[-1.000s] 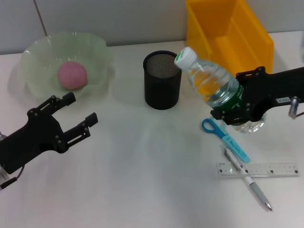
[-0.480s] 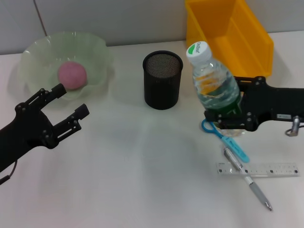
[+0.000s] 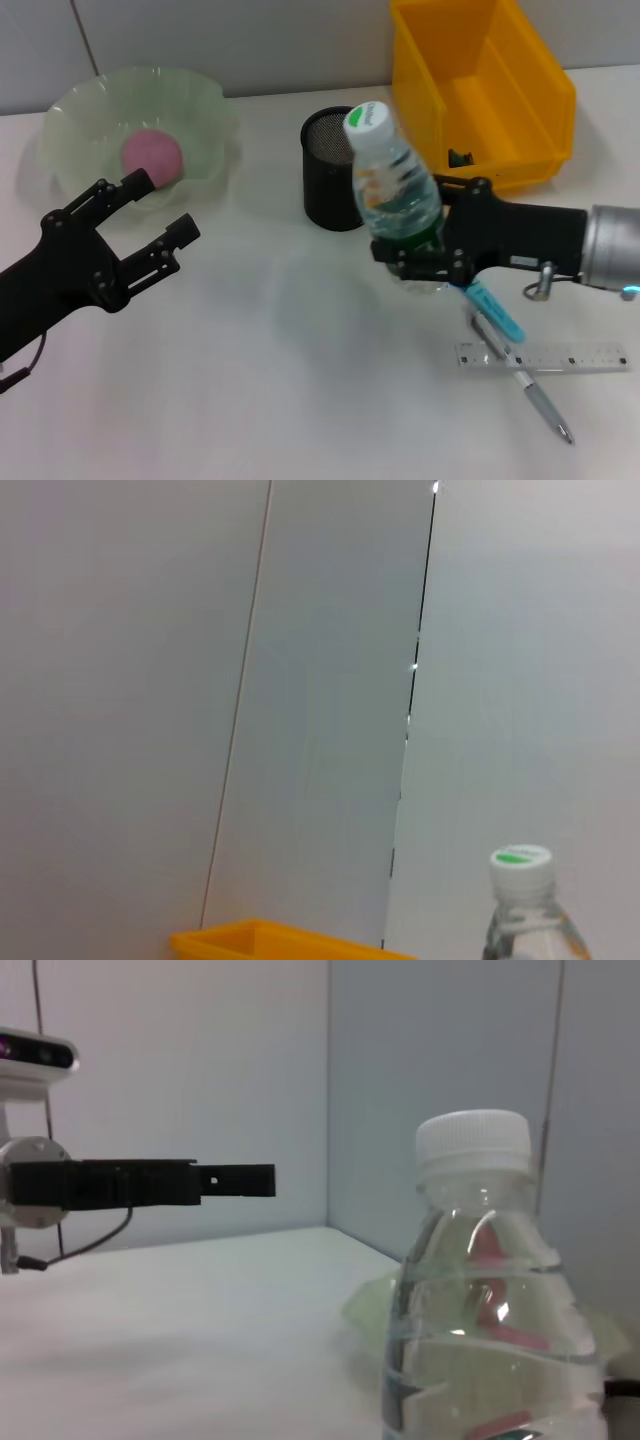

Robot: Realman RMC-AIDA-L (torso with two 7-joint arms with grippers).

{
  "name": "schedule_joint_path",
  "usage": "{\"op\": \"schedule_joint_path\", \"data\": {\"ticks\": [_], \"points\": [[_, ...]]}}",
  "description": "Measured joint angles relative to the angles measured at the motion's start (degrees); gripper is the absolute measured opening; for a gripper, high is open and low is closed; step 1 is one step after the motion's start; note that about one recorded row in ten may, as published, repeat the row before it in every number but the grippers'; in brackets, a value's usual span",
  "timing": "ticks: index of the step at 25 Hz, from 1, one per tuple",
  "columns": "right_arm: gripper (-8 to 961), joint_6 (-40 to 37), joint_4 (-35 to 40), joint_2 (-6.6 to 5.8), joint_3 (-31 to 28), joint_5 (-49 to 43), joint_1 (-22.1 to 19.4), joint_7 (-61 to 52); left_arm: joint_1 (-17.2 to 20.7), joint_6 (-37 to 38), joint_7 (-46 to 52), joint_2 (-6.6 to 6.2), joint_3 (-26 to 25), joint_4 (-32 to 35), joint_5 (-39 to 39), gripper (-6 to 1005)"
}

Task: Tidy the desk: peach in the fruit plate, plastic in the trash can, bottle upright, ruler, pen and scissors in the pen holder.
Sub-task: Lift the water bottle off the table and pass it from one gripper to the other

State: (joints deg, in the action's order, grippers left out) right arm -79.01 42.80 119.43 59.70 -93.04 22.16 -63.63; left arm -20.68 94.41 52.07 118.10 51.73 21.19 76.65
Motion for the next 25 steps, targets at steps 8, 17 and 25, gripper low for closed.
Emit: {"op": "schedule_joint_path", "data": {"ticks": [8,17,25], "points": [[744,-0.34,-9.0,0.24,1.63,3.4,4.83,6.49,-1.3,0.1,-0.21,0.3,0.43,-1.1,0.27,780],[746,-0.05,-14.67,0.32,4.34,7.12,8.32,10.55,-3.81,1.36,0.48,0.42,0.4,-4.72,0.08,780],[747,0.15,-20.3,0.42,4.37,7.88,11.85,13.28,-4.2,1.55,1.32,0.47,0.12,-4.84,-0.02,780]]}}
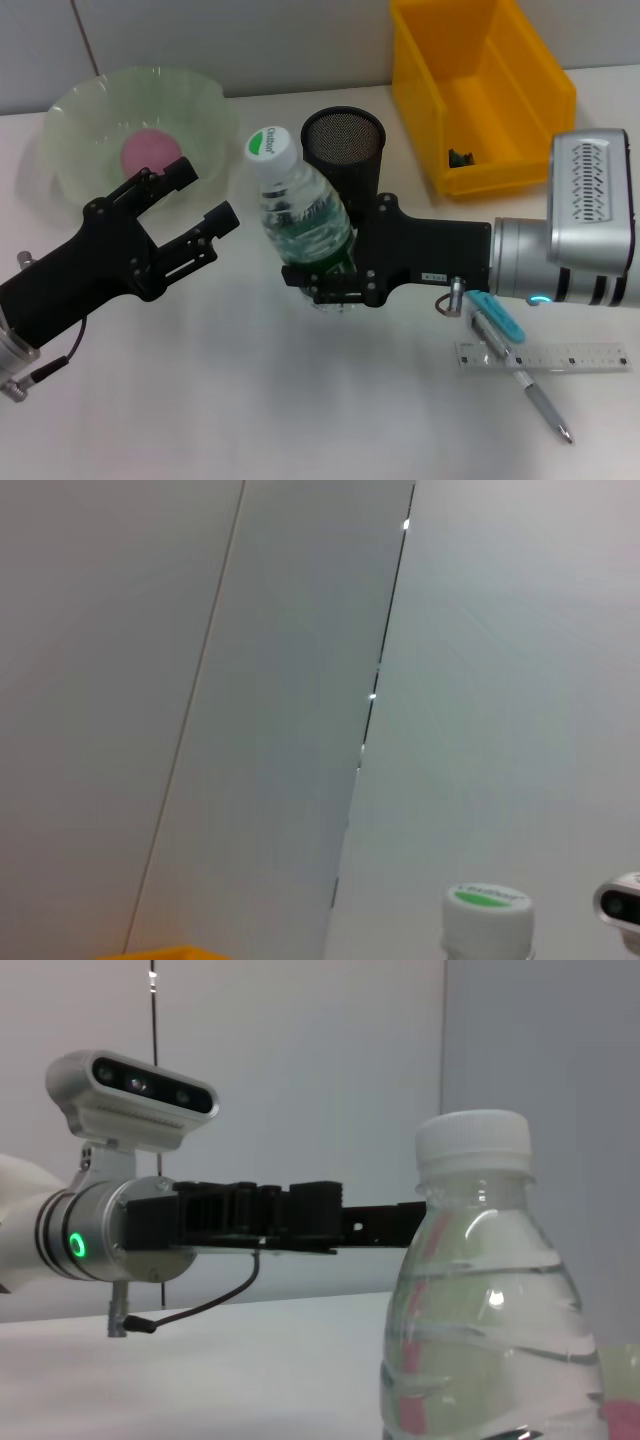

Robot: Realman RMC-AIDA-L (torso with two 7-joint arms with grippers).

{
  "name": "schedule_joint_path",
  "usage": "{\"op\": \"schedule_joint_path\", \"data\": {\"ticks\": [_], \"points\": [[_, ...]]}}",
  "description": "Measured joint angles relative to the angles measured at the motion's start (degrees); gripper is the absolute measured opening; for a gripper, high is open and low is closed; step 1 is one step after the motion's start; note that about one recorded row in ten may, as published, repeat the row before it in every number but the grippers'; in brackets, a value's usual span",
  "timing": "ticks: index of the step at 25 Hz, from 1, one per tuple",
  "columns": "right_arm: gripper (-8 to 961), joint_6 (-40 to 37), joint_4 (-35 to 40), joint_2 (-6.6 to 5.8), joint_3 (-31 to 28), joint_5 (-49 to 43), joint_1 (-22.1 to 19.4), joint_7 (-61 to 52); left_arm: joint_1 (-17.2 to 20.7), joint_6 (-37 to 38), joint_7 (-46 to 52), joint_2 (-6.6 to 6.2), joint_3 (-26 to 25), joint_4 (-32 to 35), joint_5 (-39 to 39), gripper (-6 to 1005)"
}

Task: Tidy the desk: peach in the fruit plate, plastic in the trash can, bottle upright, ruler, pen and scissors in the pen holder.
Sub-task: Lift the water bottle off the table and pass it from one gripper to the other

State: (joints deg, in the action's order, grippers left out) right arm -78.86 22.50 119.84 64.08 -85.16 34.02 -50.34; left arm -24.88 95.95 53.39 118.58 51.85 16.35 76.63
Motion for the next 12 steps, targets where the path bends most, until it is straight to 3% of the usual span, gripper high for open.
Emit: {"op": "schedule_joint_path", "data": {"ticks": [12], "points": [[749,0.01,-4.42,0.07,0.82,0.59,4.17,0.79,-1.38,1.42,-0.55,0.23,0.27,-1.4,-0.06,779]]}}
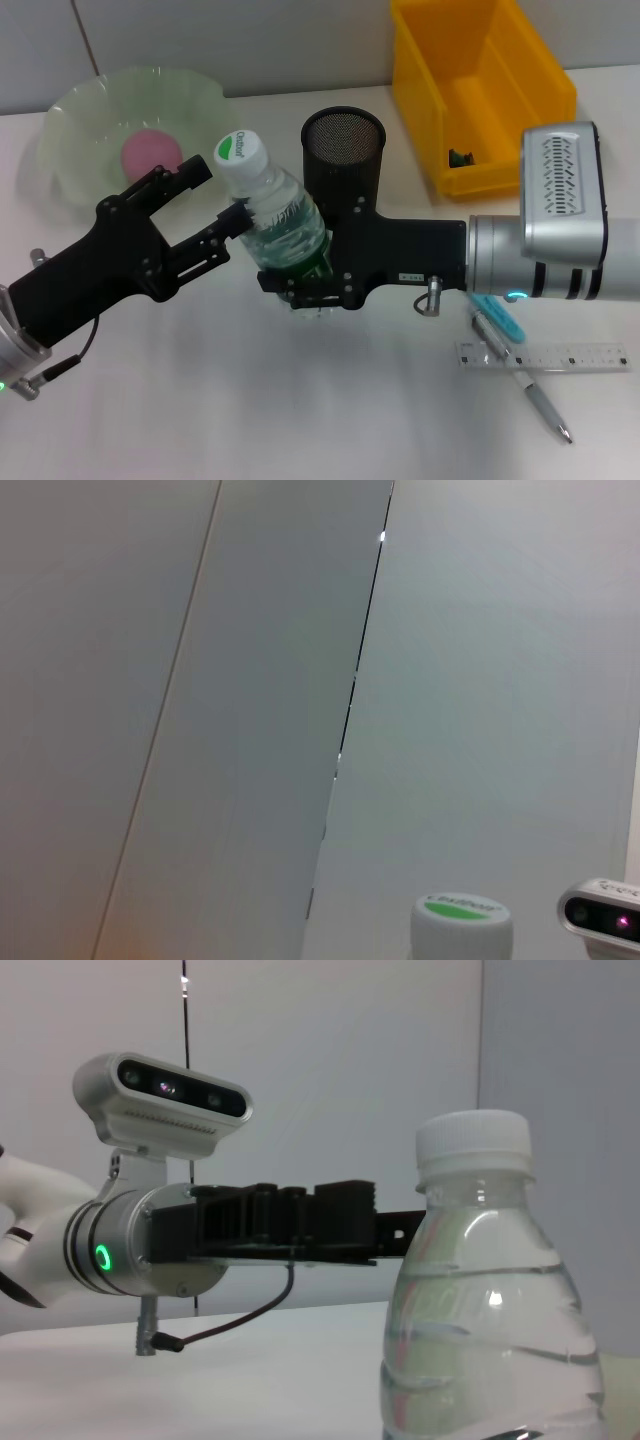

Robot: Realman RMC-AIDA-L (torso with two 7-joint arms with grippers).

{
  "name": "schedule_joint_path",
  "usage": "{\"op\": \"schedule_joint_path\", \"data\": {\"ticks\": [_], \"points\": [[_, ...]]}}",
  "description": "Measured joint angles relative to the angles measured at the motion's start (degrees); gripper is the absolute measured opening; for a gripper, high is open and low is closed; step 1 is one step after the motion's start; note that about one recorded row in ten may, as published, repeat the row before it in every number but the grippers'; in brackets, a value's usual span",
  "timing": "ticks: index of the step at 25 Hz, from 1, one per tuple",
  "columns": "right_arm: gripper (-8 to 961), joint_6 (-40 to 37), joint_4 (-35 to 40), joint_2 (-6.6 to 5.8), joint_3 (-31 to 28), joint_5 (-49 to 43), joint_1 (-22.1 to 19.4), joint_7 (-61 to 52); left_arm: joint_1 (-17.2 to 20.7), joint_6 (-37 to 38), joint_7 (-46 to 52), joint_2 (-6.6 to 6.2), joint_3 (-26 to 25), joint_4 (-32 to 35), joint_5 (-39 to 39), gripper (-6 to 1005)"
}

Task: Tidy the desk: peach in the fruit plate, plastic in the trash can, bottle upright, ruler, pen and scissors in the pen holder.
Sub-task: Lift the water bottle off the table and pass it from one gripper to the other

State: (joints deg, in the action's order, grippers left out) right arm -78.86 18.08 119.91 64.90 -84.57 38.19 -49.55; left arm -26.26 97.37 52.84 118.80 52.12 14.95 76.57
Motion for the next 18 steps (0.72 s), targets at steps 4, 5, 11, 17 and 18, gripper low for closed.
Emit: {"op": "schedule_joint_path", "data": {"ticks": [4,5,11,17,18], "points": [[749,0.01,-1.87,-0.02,0.0,0.02,1.46,0.62,-0.68,0.14,-0.03,0.03,-0.14,-0.83,-0.01,779],[749,0.01,-1.87,-0.02,0.0,0.02,1.46,0.62,-0.75,0.16,-0.05,0.05,-0.18,-0.85,-0.02,779],[750,0.85,-4.26,-0.03,-0.02,0.03,3.36,0.98,-1.52,0.97,-0.1,0.11,-0.4,-1.92,-0.03,779],[751,1.49,-4.92,-0.03,0.4,0.02,3.98,1.02,-1.95,1.19,-0.01,0.14,-0.23,-2.33,-0.04,779],[751,1.5,-4.94,-0.03,0.55,0.02,4.03,1.02,-2.02,1.2,0.06,0.14,-0.26,-2.35,-0.03,779]]}}
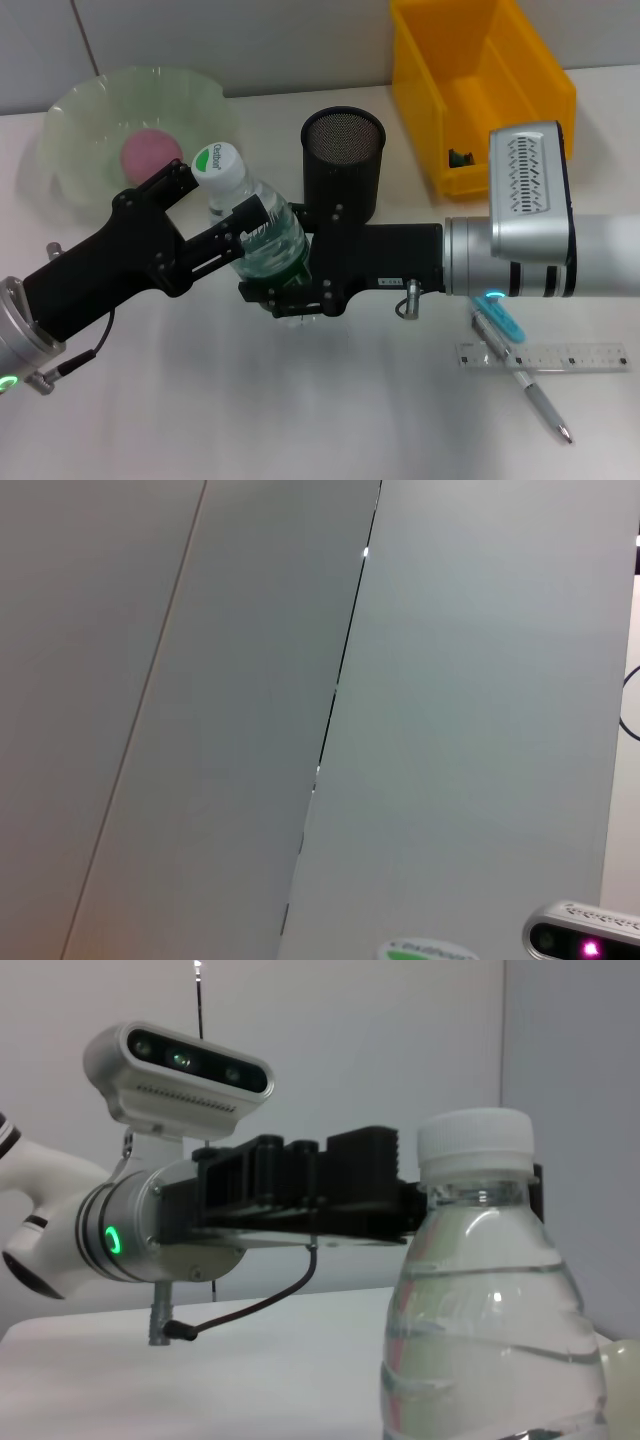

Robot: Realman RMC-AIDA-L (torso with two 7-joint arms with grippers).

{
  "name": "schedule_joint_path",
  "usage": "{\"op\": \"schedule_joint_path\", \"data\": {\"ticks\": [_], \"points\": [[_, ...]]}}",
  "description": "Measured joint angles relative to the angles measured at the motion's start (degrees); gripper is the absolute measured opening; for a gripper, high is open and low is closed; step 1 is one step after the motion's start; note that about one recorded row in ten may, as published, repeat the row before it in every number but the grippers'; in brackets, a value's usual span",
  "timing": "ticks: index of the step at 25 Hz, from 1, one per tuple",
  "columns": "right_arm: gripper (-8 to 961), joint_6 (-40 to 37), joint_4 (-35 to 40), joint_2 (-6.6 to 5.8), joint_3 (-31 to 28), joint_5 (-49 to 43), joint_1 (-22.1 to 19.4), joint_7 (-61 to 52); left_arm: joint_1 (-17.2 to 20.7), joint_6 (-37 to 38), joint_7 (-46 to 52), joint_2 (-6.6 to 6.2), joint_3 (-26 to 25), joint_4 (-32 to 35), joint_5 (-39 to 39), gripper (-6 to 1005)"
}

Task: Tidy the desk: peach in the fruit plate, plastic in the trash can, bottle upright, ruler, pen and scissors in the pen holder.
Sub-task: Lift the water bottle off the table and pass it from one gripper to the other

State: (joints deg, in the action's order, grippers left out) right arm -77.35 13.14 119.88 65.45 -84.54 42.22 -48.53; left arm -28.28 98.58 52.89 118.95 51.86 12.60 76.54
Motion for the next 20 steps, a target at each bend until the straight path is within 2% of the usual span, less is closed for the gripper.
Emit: {"op": "schedule_joint_path", "data": {"ticks": [20], "points": [[754,-0.63,-0.05,0.0,1.44,0.0,0.06,-0.08,-1.1,-0.41,0.59,-0.16,-0.21,-1.33,-0.61,778]]}}
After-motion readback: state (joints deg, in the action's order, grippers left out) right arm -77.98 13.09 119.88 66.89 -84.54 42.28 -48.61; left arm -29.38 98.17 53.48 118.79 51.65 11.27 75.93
